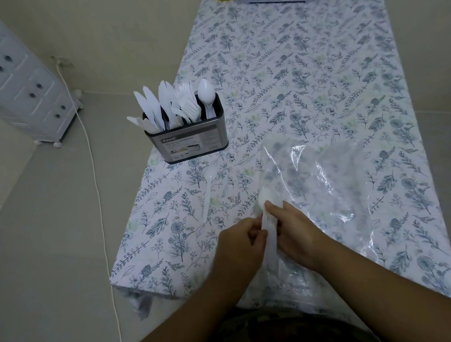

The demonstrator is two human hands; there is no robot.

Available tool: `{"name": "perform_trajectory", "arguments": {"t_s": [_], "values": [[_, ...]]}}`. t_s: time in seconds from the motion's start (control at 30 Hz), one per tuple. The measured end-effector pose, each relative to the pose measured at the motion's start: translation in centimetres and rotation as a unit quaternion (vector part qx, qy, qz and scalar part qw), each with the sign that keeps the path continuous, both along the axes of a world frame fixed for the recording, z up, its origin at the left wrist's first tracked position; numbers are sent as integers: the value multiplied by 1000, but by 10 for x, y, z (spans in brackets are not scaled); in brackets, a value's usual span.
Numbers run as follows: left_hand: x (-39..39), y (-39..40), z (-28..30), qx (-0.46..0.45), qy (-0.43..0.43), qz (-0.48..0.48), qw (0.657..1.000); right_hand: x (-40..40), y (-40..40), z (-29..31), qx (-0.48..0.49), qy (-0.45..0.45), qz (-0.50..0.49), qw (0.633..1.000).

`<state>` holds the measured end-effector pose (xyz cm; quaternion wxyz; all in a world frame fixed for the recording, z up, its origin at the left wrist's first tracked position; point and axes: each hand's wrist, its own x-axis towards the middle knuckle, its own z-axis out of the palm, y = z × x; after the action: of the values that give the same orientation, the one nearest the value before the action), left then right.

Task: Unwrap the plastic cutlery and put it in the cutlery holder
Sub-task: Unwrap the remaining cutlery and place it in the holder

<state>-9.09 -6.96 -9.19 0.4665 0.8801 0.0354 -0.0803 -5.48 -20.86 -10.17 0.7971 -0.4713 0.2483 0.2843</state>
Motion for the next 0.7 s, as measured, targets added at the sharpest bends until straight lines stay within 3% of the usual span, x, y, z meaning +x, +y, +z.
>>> {"name": "perform_trajectory", "arguments": {"t_s": [0.2, 0.37, 0.43, 0.57, 0.7], "values": [[12, 8, -1, 159, -70, -112, 979, -2, 1, 3, -7, 5, -17, 1000], [12, 2, -4, 135, -91, -202, 966, -5, 0, -9, -96, -25, 25, 995], [13, 6, -8, 114, -74, -166, 977, -5, -1, -12, -146, -27, 33, 988], [33, 35, -18, 90, -37, 27, 995, -7, -6, -14, -150, 0, 28, 988], [60, 65, -38, 158, -11, 118, 980, -7, -14, -19, -130, 62, 21, 989]]}}
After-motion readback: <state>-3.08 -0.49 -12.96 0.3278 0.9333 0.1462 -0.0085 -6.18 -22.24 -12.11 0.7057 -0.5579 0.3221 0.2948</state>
